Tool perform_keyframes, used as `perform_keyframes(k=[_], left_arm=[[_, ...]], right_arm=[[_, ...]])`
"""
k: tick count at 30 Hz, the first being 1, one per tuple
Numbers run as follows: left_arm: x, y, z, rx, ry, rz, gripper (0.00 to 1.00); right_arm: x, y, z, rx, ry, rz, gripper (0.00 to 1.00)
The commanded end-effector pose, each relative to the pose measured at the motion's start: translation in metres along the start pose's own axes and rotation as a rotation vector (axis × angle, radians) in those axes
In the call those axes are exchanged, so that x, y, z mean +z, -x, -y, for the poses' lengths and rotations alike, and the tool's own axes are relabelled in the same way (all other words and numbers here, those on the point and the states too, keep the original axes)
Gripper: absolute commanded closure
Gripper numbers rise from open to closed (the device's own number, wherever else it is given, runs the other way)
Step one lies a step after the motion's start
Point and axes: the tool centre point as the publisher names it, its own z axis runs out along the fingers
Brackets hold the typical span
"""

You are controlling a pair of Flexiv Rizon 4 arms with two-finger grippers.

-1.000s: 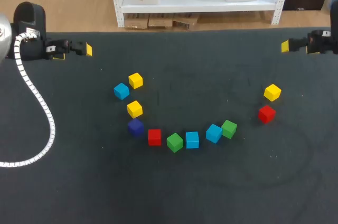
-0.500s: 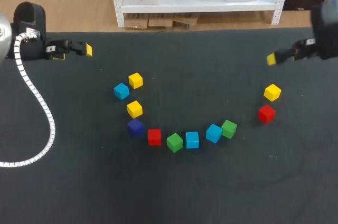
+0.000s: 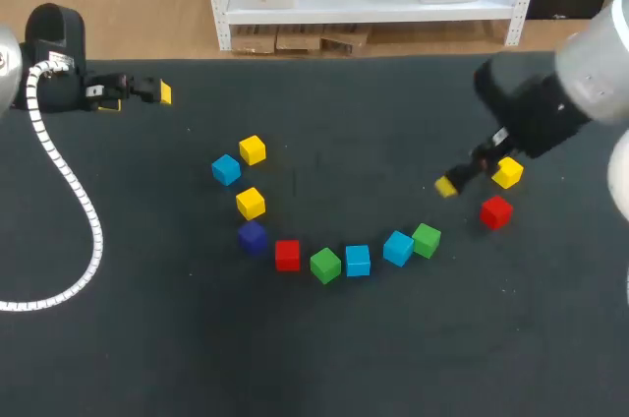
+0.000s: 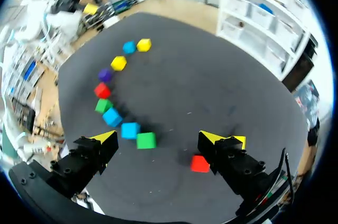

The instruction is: Place the blue cubes, place green cubes on the blue cubes, place the yellow cubes on the green cubes, then place the red cubes on the yellow cubes, and place purple cube on the red cubes.

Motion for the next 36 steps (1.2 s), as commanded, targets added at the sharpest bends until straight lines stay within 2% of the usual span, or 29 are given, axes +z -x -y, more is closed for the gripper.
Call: perform_keyframes(k=[1,12,25,36], left_arm=[[-0.001,-0.002,-0.003,0.003,-0.016,0.007,0.0],[-0.001,-0.002,-0.003,0.003,-0.016,0.007,0.0],[-0.001,-0.002,-0.003,0.003,-0.016,0.007,0.0],[-0.001,-0.002,-0.003,0.003,-0.016,0.007,0.0]], right_arm=[[0.019,0.006,-0.004,-0.063,0.098,-0.075,0.0],[0.05,-0.001,-0.034,-0.195,0.157,-0.179,0.0],[0.075,-0.018,-0.061,-0.292,0.168,-0.25,0.0],[0.097,-0.024,-0.062,-0.321,0.147,-0.294,0.0]])
